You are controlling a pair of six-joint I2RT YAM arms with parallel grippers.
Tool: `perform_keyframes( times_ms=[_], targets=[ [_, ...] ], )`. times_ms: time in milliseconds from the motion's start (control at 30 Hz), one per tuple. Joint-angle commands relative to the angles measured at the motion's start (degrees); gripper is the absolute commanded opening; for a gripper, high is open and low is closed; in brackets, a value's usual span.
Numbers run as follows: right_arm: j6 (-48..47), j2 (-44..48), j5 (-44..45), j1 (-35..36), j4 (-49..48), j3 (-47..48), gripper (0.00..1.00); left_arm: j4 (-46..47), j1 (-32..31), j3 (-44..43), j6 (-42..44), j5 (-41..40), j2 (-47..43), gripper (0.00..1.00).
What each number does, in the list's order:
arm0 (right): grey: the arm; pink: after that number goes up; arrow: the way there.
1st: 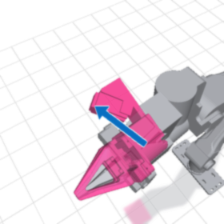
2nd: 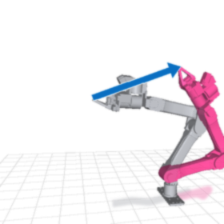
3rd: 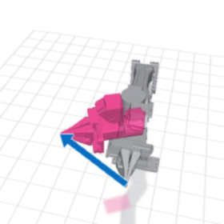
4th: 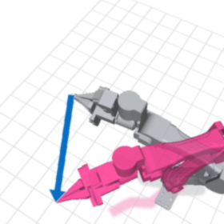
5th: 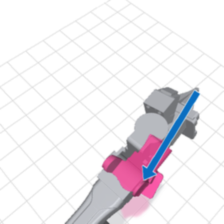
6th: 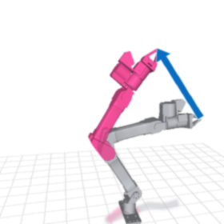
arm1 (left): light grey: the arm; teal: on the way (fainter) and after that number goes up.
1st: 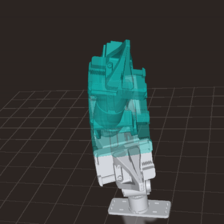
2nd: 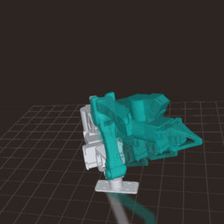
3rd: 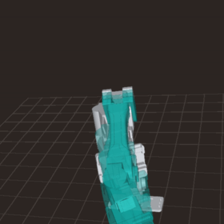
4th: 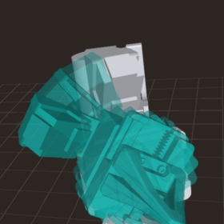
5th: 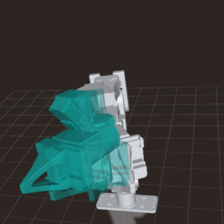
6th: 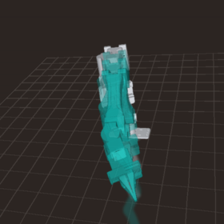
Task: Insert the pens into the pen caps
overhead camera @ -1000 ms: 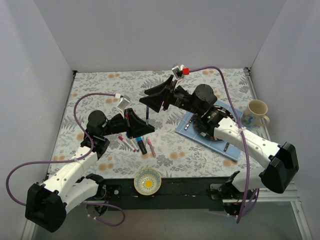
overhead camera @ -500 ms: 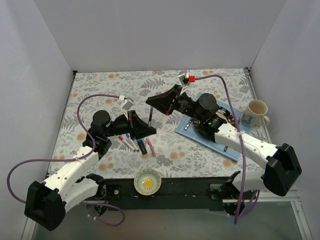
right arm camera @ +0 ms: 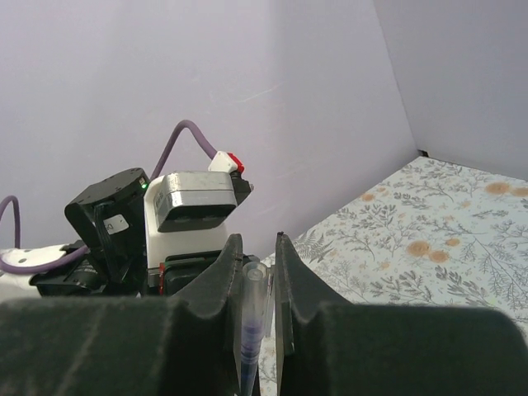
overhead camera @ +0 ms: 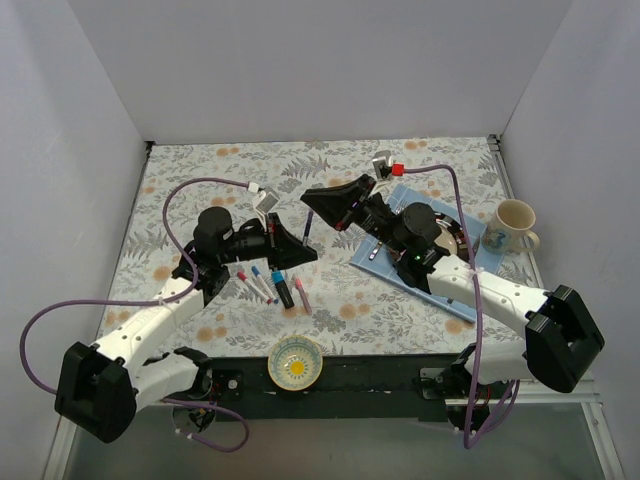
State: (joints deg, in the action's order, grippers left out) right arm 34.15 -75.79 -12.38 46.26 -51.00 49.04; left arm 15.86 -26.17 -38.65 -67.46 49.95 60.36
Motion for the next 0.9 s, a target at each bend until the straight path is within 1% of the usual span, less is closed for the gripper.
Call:
perform_keyframes(
  times_ms=[0, 133, 233, 300, 367, 467, 567, 600, 667, 700, 733, 800, 867],
  targets=[
    [0.8, -1.8, -16.8, 7.5, 13.1, -6.4, 0.01, 8.8, 3.6, -10.8, -0.4, -17.4, 1.2, 0.00],
    [0.7, -4.0, -17.7, 9.6, 14.9, -7.5, 0.01, 8.8, 5.6, -13.5, -0.5, -16.4, 3.5, 0.00],
    [3.5, -4.0, -18.2, 10.1, 12.6, -10.1, 0.01, 8.5, 7.4, -15.0, 0.1, -15.9, 4.2, 0.00],
    [3.6, -4.2, -17.8, 10.7, 13.5, -10.3, 0.01, 9.4, 9.1, -15.1, -0.6, -15.2, 4.3, 0.00],
    [4.0, -5.1, -17.6, 11.0, 15.2, -9.7, 0.01, 9.5, 9.7, -15.8, -0.4, -15.0, 4.8, 0.00],
    [5.5, -7.2, -18.6, 12.2, 14.1, -9.8, 0.01, 9.0, 10.0, -17.2, 0.4, -15.9, 5.5, 0.00],
    [9.1, -9.0, -20.4, 13.1, 9.2, -10.6, 0.01, 10.4, 10.4, -17.1, 0.7, -15.4, 6.1, 0.00],
    [10.1, -10.2, -21.1, 13.2, 5.8, -10.7, 0.01, 10.8, 10.5, -16.9, 0.5, -15.4, 6.3, 0.00],
    [13.2, -11.4, -22.8, 13.7, 3.3, -10.7, 0.01, 11.5, 10.7, -16.3, 0.4, -15.8, 6.3, 0.00],
    [14.4, -12.7, -23.4, 13.8, 0.1, -11.1, 0.01, 11.0, 10.7, -16.3, 0.8, -15.9, 6.4, 0.00],
    [16.3, -13.1, -23.6, 13.9, -1.1, -11.5, 0.01, 10.9, 11.2, -16.4, 0.8, -15.3, 6.4, 0.00],
    [15.8, -12.7, -22.9, 14.0, -0.4, -11.4, 0.01, 10.2, 11.4, -16.5, 1.2, -15.0, 5.7, 0.00],
    [13.9, -11.3, -21.6, 13.9, 2.4, -11.2, 0.01, 8.2, 11.3, -16.7, 2.2, -15.6, 5.2, 0.00]
  ],
)
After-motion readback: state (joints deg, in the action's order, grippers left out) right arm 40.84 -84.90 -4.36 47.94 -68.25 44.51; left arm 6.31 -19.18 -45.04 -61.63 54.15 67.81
